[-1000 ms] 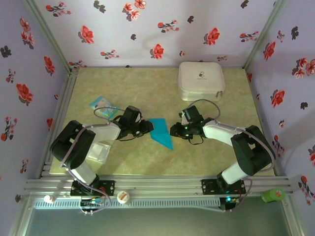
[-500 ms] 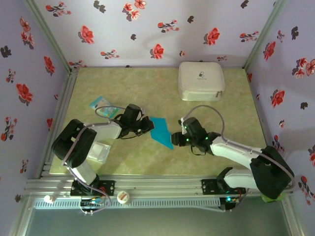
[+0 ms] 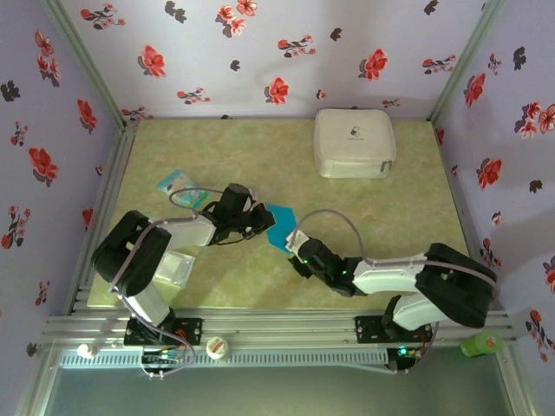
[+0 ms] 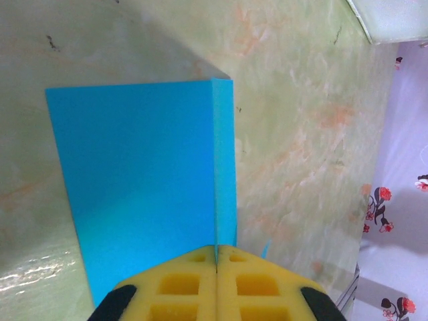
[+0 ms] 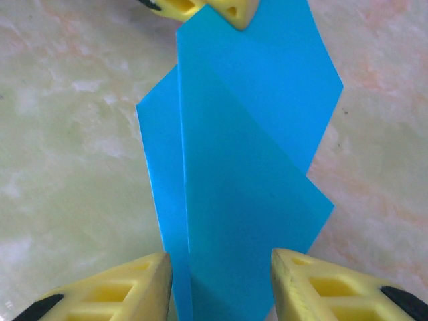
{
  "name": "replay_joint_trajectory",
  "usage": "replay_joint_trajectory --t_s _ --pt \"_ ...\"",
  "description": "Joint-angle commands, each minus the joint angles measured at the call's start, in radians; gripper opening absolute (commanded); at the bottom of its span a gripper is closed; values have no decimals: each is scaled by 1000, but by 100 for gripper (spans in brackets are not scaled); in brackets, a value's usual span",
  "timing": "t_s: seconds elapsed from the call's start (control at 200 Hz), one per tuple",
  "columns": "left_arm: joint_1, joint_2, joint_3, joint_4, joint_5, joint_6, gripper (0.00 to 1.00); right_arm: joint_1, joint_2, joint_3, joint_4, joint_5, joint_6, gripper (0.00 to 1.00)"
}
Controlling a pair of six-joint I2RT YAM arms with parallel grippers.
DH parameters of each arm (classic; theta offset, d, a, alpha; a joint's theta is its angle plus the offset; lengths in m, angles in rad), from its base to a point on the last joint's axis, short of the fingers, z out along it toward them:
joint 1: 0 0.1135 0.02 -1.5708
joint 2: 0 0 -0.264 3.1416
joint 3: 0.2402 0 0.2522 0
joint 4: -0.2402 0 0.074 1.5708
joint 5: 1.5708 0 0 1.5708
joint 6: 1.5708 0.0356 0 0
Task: Fold a paper plane with a square sheet of paper (pick it up from the middle)
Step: Fourth fold the wing at the center of the table.
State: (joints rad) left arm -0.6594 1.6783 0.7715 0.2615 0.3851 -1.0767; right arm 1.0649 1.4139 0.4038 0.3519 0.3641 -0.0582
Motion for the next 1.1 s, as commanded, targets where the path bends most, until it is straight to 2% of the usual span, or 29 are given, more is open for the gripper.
replay_joint_trajectory --t_s 0.0,0.22,0.855,1.095 --pt "-6 -24 -3 4 -17 -17 2 31 59 32 102 140 -109 43" --pt "-5 -30 -3 -8 -22 -14 2 62 143 51 118 229 -126 37" --pt "-5 -40 -3 -25 -39 -11 4 66 160 51 135 211 -35 20" --pt "-5 -44 -8 -38 -56 -8 15 66 188 43 156 205 -16 14"
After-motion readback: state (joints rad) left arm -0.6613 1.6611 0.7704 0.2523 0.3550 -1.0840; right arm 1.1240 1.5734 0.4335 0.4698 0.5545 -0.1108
